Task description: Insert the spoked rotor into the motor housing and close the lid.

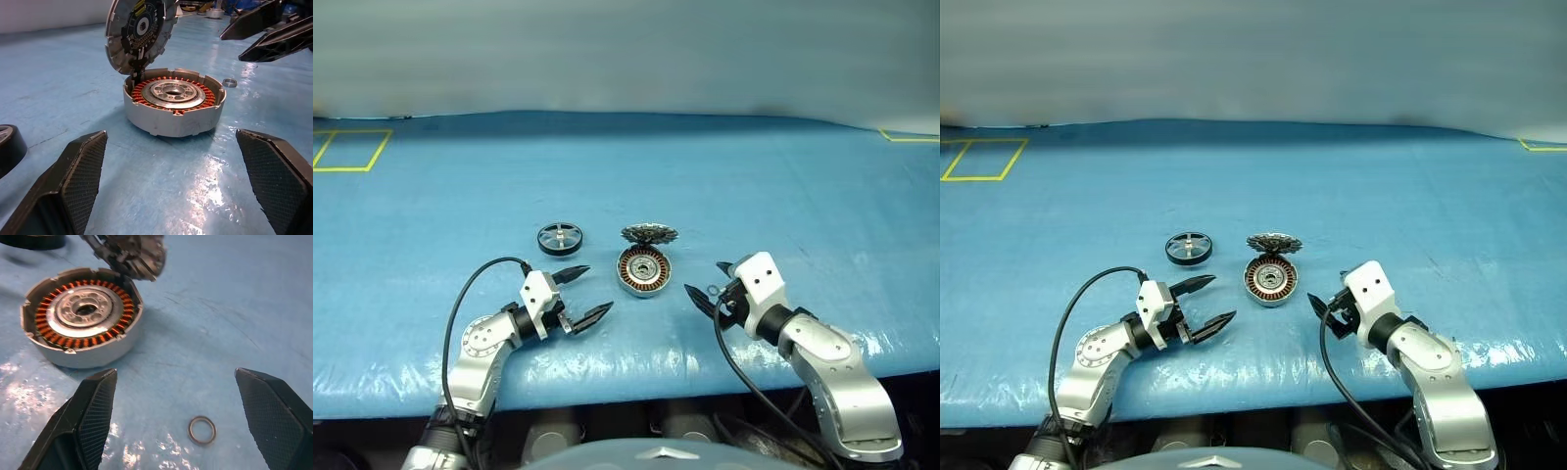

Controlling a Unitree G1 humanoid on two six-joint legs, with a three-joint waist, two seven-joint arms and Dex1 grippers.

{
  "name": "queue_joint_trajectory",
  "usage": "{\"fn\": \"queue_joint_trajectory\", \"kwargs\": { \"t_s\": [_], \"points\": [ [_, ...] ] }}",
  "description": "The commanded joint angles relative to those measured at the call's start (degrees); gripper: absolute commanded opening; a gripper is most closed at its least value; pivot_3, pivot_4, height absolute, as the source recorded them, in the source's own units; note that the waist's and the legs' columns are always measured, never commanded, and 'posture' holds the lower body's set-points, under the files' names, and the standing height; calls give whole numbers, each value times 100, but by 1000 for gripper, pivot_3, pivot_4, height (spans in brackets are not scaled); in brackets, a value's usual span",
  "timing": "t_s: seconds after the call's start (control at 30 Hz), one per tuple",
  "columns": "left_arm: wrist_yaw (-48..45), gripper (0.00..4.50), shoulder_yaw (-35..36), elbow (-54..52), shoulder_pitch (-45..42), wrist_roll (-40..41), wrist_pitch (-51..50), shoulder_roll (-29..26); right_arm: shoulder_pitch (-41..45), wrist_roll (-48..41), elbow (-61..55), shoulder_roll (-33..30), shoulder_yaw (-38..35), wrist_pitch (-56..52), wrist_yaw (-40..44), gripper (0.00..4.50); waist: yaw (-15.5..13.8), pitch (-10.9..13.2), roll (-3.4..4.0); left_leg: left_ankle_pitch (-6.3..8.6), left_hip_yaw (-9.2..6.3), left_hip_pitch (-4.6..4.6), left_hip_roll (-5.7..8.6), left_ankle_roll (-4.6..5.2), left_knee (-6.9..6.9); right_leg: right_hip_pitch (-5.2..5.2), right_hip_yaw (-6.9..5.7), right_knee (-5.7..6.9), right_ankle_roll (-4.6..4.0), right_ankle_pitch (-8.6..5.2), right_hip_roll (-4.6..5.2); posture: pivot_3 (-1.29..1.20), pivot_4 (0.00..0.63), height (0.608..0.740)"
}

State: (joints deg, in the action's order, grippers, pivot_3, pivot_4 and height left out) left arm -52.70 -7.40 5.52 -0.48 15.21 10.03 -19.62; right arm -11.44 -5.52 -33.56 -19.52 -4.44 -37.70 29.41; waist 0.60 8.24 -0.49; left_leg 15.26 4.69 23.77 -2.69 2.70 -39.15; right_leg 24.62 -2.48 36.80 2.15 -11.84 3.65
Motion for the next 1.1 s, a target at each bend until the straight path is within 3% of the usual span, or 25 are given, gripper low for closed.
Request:
{"fn": "queue_joint_trajectory", "kwargs": {
  "t_s": [0.03, 0.5, 0.6, 0.73, 1.1],
  "points": [
    [-82, 4500, -46, -48, -136, 20, -1, -23, -139, 4, 317, 179, -72, 403, -338, 4039, -2, 0, 0, 0, -1, -1, 1, 0, 1, 0, 0, 0, 0, 0, 0, 0, 150, 740],
    [-95, 4500, -164, -373, -180, 19, -253, -26, -136, 63, 1419, 286, 210, 877, -719, 4039, 2, -2, -1, 0, -1, -11, 0, 1, 2, -4, 6, 0, -1, 0, -3, 0, 150, 740],
    [-44, 4500, -165, -441, -153, 2, -302, -31, -189, 71, 1429, 166, 258, 827, -675, 3454, 0, -3, -1, 0, -1, -10, 0, 1, 3, -4, 6, 0, -1, 0, -2, 0, 150, 740],
    [9, 4500, -179, -486, -106, -20, -312, -12, -222, 32, 1421, 24, 202, 804, -645, 2179, -15, -4, -1, 0, -2, -10, 1, 1, 3, -5, 5, -2, -1, 0, -2, 0, 150, 740],
    [62, 4500, -256, -443, -79, -61, -242, 33, -264, 70, 1461, -170, 240, 723, -665, 2179, -53, -5, -3, 2, -8, -14, 5, 5, 0, 0, 0, -8, -1, 0, 5, 0, 150, 740]
  ]
}}
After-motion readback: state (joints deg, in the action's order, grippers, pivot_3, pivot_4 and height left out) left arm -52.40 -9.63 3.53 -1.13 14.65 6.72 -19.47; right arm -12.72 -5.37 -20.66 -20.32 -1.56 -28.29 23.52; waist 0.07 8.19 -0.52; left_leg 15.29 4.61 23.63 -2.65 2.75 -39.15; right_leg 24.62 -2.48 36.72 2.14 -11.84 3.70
